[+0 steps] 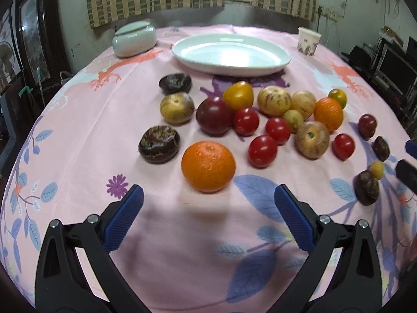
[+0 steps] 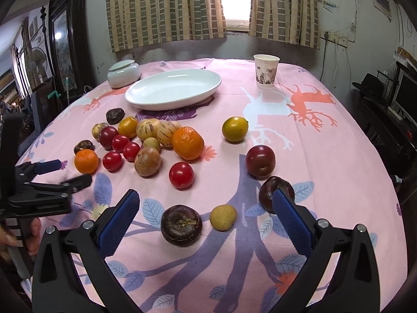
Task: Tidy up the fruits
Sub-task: 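Grasp the large mandarin with the left gripper, then carry the mandarin to the white plate with the left gripper while the right gripper grasps another mandarin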
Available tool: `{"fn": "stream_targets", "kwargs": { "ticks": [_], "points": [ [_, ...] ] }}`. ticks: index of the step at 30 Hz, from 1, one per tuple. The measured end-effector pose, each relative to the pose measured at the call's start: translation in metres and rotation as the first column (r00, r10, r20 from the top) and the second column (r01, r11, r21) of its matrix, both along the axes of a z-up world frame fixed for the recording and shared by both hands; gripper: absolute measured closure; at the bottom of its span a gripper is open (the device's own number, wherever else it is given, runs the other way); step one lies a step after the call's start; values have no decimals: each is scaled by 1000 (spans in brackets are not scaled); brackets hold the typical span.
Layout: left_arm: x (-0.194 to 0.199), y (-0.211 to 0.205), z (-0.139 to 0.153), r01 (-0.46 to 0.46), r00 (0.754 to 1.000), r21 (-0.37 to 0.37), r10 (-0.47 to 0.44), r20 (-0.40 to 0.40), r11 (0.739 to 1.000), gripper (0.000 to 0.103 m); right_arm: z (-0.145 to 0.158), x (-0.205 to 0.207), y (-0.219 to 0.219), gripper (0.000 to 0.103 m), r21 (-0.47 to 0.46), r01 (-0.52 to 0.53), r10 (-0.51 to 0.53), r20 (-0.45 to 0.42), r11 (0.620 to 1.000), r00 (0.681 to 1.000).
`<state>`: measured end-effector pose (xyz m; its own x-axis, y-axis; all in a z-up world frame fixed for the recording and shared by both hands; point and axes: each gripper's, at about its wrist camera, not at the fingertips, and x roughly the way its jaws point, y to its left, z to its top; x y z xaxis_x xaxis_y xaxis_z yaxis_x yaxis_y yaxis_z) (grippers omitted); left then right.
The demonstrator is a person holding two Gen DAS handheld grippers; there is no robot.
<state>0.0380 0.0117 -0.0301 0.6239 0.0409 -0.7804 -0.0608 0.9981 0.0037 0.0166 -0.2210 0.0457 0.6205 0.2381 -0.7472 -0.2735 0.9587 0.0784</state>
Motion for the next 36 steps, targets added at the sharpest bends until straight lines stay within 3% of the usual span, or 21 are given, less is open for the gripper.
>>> {"fn": "stream_targets", "kwargs": {
  "ticks": [3, 5, 10, 11, 15, 19, 24, 27, 29, 30, 31, 33, 36],
  "points": [
    [6, 5, -1, -16, 999, -36, 15, -31, 999, 15, 4, -1, -4, 1, 42, 2, -2, -15, 999, 1000],
    [13, 2, -4, -10, 998, -24, 8, -56, 1000, 31, 7, -2, -10, 1, 92, 3, 0, -29, 996, 1000],
    [29, -6, -7, -11, 996, -2, 10, -87, 1000, 52, 11, -4, -20, 1, 200, 12, -1, -57, 980, 998],
    [31, -8, -7, -14, 996, 1, 14, -86, 1000, 60, 11, -3, -22, 1, 205, 19, -7, -61, 979, 998],
    [35, -14, -6, 5, 997, 0, -5, -83, 1000, 61, 11, -3, -24, 1, 176, 44, -37, -42, 983, 998],
    [28, -15, 0, 35, 996, -54, -39, -78, 998, 61, 7, -1, -26, 1, 134, 65, -61, -29, 989, 998],
    [23, -17, 11, 93, 994, -55, -97, -57, 994, 61, -9, 12, -22, 1, 70, 92, -86, -84, 993, 993],
    [24, -16, 19, 126, 991, -49, -128, -30, 991, 60, -4, 21, -3, 1, 9, 16, -15, -92, 1000, 996],
    [24, -15, 22, 134, 991, -48, -134, -2, 990, 60, 1, 34, 14, 9, -92, -24, 18, -67, 995, 998],
    [23, -14, 23, 136, 991, -55, -136, 9, 989, 60, 2, 41, 21, 22, -115, -48, 40, -75, 992, 996],
    [23, -12, 23, 141, 990, -70, -140, 18, 988, 60, 1, 49, 27, 33, -115, -76, 64, -100, 990, 993],
    [22, -9, 22, 141, 990, -92, -140, 21, 986, 60, -4, 64, 39, 42, -101, -123, 106, -157, 987, 982],
    [23, -4, 22, 153, 988, -120, -152, 23, 981, 60, -14, 77, 54, 43, -128, -171, 143, -199, 977, 969]
  ]
}}
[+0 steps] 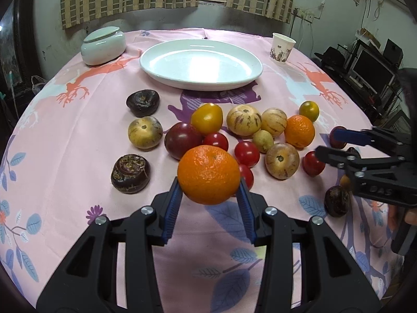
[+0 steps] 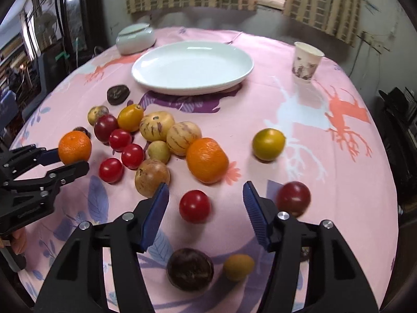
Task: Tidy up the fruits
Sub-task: 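Carry the mandarin to the white plate with the left gripper while the right gripper grasps another mandarin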
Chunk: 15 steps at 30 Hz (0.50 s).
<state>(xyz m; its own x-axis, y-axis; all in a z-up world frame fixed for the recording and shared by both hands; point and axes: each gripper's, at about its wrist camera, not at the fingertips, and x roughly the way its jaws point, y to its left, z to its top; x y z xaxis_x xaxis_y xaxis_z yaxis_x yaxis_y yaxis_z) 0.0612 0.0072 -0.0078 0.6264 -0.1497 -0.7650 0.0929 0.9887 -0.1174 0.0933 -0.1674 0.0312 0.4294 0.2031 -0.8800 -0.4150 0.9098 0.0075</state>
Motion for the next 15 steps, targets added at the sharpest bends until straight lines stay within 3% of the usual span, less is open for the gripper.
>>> {"fn": "stream_targets", "kwargs": {
  "ticks": [4, 8, 15],
  "points": [
    [-1, 2, 0, 10, 1000, -19, -10, 6, 1000, 60, -14, 11, 13, 61, -34, -25, 24, -31, 999, 999],
    [-1, 0, -1, 13, 1000, -6, -13, 11, 1000, 60, -21, 26, 17, 62, -75, 1, -1, 0, 997, 1000],
    [2, -2, -8, 17, 1000, 5, -17, -6, 1000, 60, -23, 45, 11, 61, -28, 27, -27, -6, 999, 1000]
  ]
}}
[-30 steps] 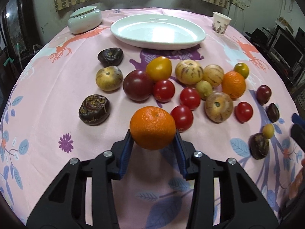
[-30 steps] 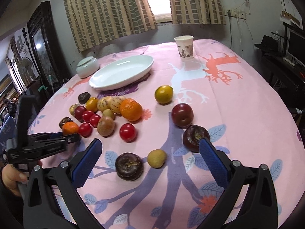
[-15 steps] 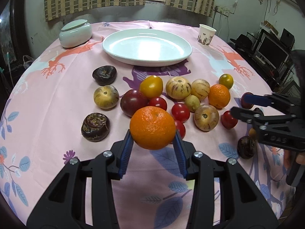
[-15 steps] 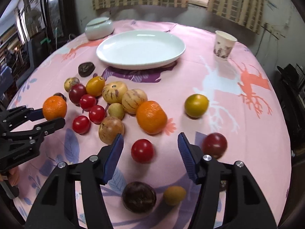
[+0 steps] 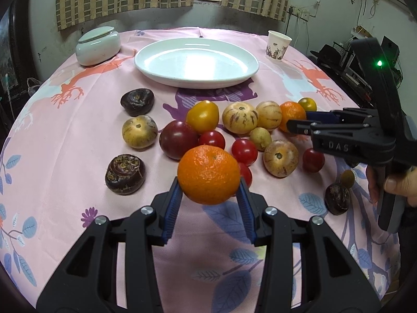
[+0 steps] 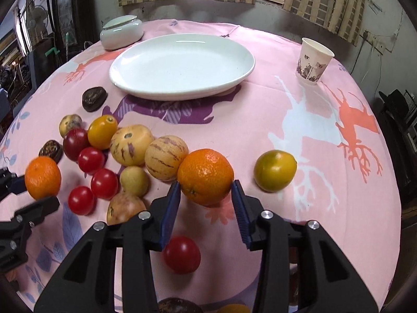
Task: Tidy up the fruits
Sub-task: 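Carry the mandarin to the white plate with the left gripper while the right gripper grasps another mandarin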
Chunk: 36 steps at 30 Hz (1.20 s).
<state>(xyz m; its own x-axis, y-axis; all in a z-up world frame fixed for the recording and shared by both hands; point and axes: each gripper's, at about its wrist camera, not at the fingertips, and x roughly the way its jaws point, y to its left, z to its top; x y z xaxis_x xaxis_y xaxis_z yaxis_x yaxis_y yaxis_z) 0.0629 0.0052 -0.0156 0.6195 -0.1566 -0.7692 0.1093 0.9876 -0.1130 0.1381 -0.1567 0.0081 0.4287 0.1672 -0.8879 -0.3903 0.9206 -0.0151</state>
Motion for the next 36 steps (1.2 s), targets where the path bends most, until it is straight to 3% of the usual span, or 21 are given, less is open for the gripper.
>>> {"fn": "stream_targets", "kwargs": {
  "ticks": [4, 8, 10, 13, 22, 26, 32, 36],
  "points": [
    [3, 4, -3, -10, 1000, -14, 10, -12, 1000, 60, -7, 10, 3, 51, -13, -13, 12, -34, 1000, 999],
    [3, 4, -3, -2, 1000, -12, 2, -8, 1000, 60, -16, 20, 1, 52, 4, -2, 2, -44, 1000, 999],
    [4, 3, -4, 4, 1000, -14, -4, -13, 1000, 60, -18, 24, -1, 58, 44, 5, -3, -51, 999, 999],
    [5, 4, -5, 5, 1000, -23, -6, -24, 1000, 60, -17, 24, -5, 60, 80, 22, -19, -43, 997, 999],
    [5, 7, -3, -17, 1000, -22, 17, -27, 1000, 60, 6, 4, -23, 59, 164, 31, -29, -18, 986, 999],
    [11, 15, 21, -19, 1000, -51, 19, -11, 998, 60, 31, 6, -21, 59, 183, 10, -15, 25, 983, 1000],
    [71, 20, 67, -29, 999, 5, 29, 26, 1000, 60, 53, 40, 3, 59, 205, -47, 36, 58, 978, 998],
    [143, 23, 67, -61, 998, 43, 61, 0, 997, 60, 40, 82, 27, 59, 151, -51, 47, 24, 987, 999]
  ]
}}
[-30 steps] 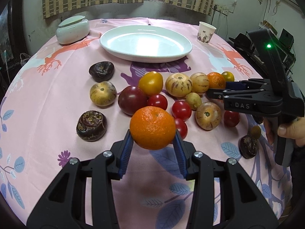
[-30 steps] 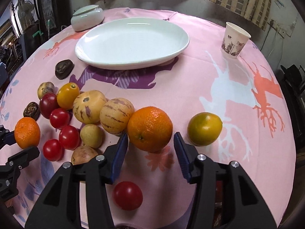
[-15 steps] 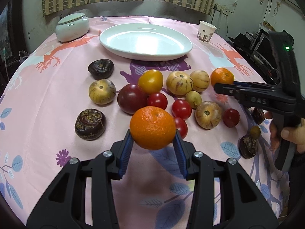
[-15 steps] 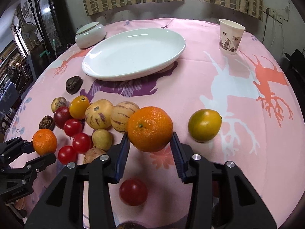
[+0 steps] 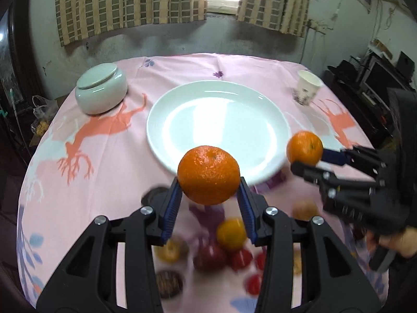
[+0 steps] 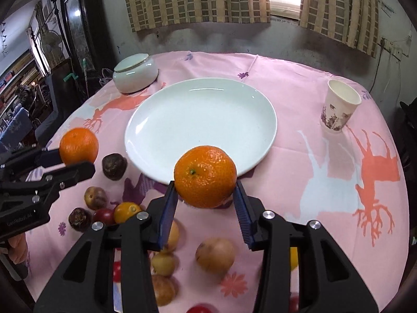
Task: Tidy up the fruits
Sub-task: 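Carry the mandarin to the white plate with the left gripper while the right gripper grasps another mandarin, then release both mandarins onto the white plate, then grasp the dark red plum with the right gripper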
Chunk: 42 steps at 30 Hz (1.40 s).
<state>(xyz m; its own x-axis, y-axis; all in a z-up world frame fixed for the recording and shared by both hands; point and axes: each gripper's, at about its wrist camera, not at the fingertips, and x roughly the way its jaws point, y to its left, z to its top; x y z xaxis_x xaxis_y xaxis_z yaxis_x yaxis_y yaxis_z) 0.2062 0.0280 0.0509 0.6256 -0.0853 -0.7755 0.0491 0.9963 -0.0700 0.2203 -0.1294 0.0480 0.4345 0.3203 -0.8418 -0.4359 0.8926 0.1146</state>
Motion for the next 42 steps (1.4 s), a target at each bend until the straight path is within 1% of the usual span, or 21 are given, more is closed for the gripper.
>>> {"fn": "stream_targets", "kwargs": {
  "ticks": [1, 5, 7, 8, 9, 10, 11, 12, 14, 15, 17, 18, 20, 24, 26, 28, 29, 31, 34, 37, 42],
  "points": [
    [20, 1, -7, -6, 1000, 1, 6, -28, 1000, 60, -6, 10, 5, 59, -28, 1, -1, 0, 1000, 1000],
    [70, 5, -35, -30, 993, 17, 32, -110, 999, 61, -34, 48, 22, 59, -115, -11, 7, -31, 993, 999],
    [84, 7, -40, -33, 994, 10, 34, -101, 999, 62, -43, 61, 27, 59, -139, -19, 14, -36, 990, 999],
    [90, 9, -42, -34, 994, 5, 34, -102, 999, 59, -47, 68, 30, 59, -146, -22, 15, -45, 989, 999],
    [95, 10, -42, -35, 994, -13, 33, -104, 999, 56, -50, 75, 30, 59, -150, -19, 11, -53, 989, 999],
    [99, 11, -41, -39, 994, -38, 35, -102, 999, 40, -53, 82, 30, 59, -154, -9, -1, -62, 988, 998],
    [100, 14, -38, -62, 995, -51, 58, -85, 997, 27, -57, 89, 30, 58, -160, 5, -18, -77, 987, 997],
    [99, 18, -35, -86, 994, -56, 82, -68, 995, 25, -59, 94, 30, 57, -169, 17, -33, -88, 985, 996],
    [92, 23, -29, -88, 995, -94, 83, -59, 992, 25, -53, 94, 26, 46, -185, 64, -77, -63, 981, 995],
    [87, 24, -25, -84, 995, -99, 78, -60, 992, 25, -47, 90, 22, 38, -170, 70, -78, -42, 983, 996],
    [70, 28, -17, -80, 996, -95, 76, -43, 992, 24, -28, 75, 17, 38, -135, 68, -67, 10, 989, 998],
    [61, 29, -13, -75, 997, -92, 72, -33, 993, 24, -20, 67, 13, 38, -126, 68, -66, 19, 990, 998],
    [39, 31, -6, -65, 998, -80, 64, -20, 995, 17, -3, 46, 1, 38, -90, 77, -73, 43, 993, 996],
    [-9, 35, 5, -51, 998, -82, 53, 23, 995, 13, 16, -4, -21, 38, -31, 81, -80, 54, 996, 995],
    [-34, 37, 6, -56, 998, -101, 60, 35, 993, 11, 22, -29, -34, 35, 16, 94, -94, 52, 995, 994],
    [-57, 37, 2, -57, 998, -112, 61, 32, 992, 10, 24, -51, -47, 27, 45, 125, -127, 48, 991, 991],
    [-67, 37, -1, -60, 998, -118, 64, 29, 991, 10, 25, -65, -55, 26, 64, 139, -142, 53, 988, 988],
    [-85, 36, -9, -58, 998, -127, 61, 22, 990, 10, 26, -86, -68, 13, 99, 159, -166, 62, 982, 984],
    [-106, 32, -22, -51, 998, -114, 53, 18, 992, 10, 26, -116, -87, 11, 127, 200, -212, 90, 972, 973],
    [-125, 24, -33, -28, 999, -92, 30, 22, 995, 10, 21, -140, -103, 11, 174, 206, -219, 60, 963, 974],
    [-141, 8, -47, 18, 1000, -47, -17, 24, 999, 10, 12, -161, -119, 11, 157, 231, -243, 68, 960, 968]
  ]
}}
